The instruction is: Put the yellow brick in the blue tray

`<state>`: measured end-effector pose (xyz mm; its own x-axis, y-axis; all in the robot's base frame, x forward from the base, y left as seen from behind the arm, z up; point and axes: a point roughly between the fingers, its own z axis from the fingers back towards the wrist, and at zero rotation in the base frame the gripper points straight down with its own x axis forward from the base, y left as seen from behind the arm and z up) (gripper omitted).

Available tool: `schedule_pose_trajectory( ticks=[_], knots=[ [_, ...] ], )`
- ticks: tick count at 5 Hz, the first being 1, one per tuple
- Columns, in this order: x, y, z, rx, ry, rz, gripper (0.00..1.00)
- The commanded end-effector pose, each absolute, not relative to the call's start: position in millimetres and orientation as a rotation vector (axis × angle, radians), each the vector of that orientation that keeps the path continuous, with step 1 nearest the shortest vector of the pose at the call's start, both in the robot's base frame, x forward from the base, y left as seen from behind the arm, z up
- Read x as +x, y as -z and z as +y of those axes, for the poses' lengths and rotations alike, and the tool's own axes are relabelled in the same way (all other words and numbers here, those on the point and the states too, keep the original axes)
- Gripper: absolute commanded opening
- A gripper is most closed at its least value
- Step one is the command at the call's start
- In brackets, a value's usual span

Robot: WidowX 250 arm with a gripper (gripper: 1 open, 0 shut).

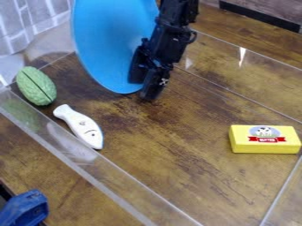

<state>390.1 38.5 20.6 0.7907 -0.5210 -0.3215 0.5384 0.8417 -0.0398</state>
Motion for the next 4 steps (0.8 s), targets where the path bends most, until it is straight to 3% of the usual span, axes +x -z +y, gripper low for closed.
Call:
schedule_pose_trajectory(
  ticks=[1,4],
  knots=[
    [385.9,-11.6,12.3,0.019,0.566,0.333,1.0],
    [383.0,-14.1,4.1,0.011,0.57,0.355,1.0]
  ],
)
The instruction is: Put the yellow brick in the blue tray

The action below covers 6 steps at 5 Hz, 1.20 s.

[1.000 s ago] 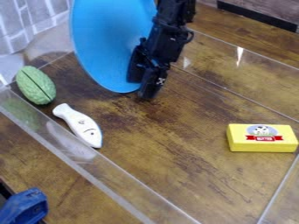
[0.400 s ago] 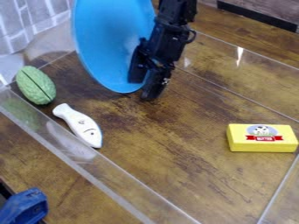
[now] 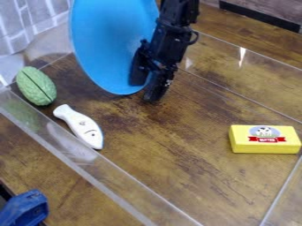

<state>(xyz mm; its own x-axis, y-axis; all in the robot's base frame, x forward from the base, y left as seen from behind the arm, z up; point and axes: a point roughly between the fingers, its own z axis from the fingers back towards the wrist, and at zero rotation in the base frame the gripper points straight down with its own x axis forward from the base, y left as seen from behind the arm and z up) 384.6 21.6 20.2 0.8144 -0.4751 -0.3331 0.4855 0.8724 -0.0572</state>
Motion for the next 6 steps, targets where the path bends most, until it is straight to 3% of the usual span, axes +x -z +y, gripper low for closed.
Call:
schedule_pose_trajectory(
  ticks=[1,3,4,5,6],
  knots=[
    [392.1,-12.7,7.2,0.01,0.574,0.36,1.0],
    [407.8,-11.1,10.3,0.009,0.572,0.373,1.0],
    [413.5,-10.9,11.3,0.014,0.569,0.383,0.0],
    [418.8,-12.7,12.5,0.028,0.571,0.395,0.0],
    [414.5,-13.2,-3.4,0.008,0.522,0.408,1.0]
  ],
)
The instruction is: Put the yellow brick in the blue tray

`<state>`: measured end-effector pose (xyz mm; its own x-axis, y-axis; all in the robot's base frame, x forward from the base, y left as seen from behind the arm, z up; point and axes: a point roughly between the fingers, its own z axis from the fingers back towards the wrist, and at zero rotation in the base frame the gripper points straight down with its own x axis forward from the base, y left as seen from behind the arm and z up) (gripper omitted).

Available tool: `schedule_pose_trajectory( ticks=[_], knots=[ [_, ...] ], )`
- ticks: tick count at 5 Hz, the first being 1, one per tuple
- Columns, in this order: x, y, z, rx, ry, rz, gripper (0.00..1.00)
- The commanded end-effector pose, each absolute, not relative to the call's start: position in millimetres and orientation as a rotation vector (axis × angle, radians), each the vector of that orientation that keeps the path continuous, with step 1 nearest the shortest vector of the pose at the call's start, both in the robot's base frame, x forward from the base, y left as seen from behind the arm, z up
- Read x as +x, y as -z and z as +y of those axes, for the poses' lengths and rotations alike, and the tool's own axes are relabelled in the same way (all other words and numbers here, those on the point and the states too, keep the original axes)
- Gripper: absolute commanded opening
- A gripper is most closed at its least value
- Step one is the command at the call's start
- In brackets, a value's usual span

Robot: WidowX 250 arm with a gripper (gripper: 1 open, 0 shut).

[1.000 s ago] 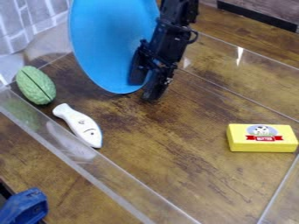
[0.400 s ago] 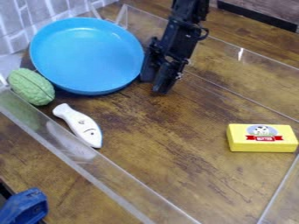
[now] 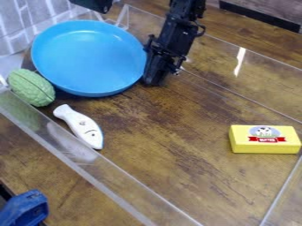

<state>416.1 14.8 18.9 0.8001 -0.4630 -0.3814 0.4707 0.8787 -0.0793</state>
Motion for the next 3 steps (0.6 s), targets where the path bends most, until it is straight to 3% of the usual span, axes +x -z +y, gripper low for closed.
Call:
schedule_pose_trajectory(
  ticks=[1,2,3],
  knots=[
    [410.6,-13.2,-19.4,-0.008,0.473,0.421,0.0],
    [415.0,-13.7,-27.0,-0.003,0.498,0.437,1.0],
    [420.2,-15.0,-34.2,0.011,0.526,0.451,0.0]
  ],
)
